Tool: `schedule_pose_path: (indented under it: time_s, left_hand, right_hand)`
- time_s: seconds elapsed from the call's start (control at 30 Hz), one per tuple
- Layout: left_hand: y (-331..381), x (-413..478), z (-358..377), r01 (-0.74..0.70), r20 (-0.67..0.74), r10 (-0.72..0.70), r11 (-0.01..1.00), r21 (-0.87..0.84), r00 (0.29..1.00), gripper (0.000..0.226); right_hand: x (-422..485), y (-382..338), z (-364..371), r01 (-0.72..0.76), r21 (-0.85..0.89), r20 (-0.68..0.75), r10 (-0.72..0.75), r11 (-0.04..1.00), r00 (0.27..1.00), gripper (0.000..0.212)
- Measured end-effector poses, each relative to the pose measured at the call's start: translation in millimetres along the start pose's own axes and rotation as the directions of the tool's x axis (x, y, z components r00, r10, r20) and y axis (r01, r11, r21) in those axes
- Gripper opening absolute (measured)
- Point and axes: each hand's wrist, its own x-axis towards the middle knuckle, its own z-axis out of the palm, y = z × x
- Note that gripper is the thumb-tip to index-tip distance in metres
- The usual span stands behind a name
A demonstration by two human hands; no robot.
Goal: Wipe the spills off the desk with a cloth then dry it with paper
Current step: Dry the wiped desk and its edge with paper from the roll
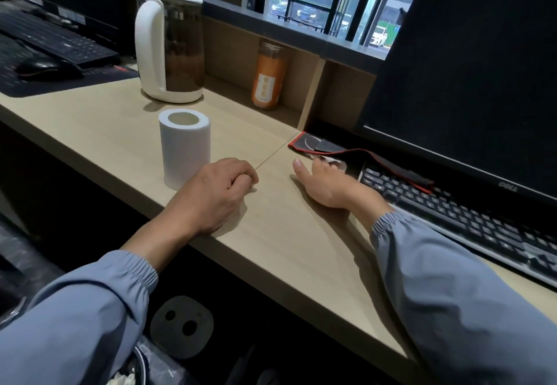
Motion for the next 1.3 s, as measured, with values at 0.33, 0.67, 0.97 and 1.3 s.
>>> schedule_pose_path:
  time_s: [0.33,0.67,0.97,1.3]
  left_hand:
    - [-0.5,0.8,-0.3,-0.013,0.012,0.013,0.999,0.030,1.000,0.030]
    - [-3.3,0.5,0.4,-0.023,0.014,0.022,0.999,0.045,1.000,0.029]
    - [2.0,0.1,0.2,-0.016,0.018,0.014,0.997,0.078,1.000,0.028]
    - [3.1,0.1,-1.2,-0.015,0.042,0.011,0.995,0.094,0.999,0.031]
  right_hand:
    - [-23.7,-15.8,8.8,0.042,0.032,0.028,-0.043,0.999,0.999,0.101]
    - [-53.4,-25.9,12.5,0.259,-0.071,0.117,-0.250,0.963,0.961,0.121]
    - [-121.3,-9.1,4.4,0.464,-0.108,0.301,-0.415,0.879,0.858,0.088]
    - [-176.6,-19.5,10.6,0.637,-0.139,0.338,-0.569,0.758,0.750,0.084]
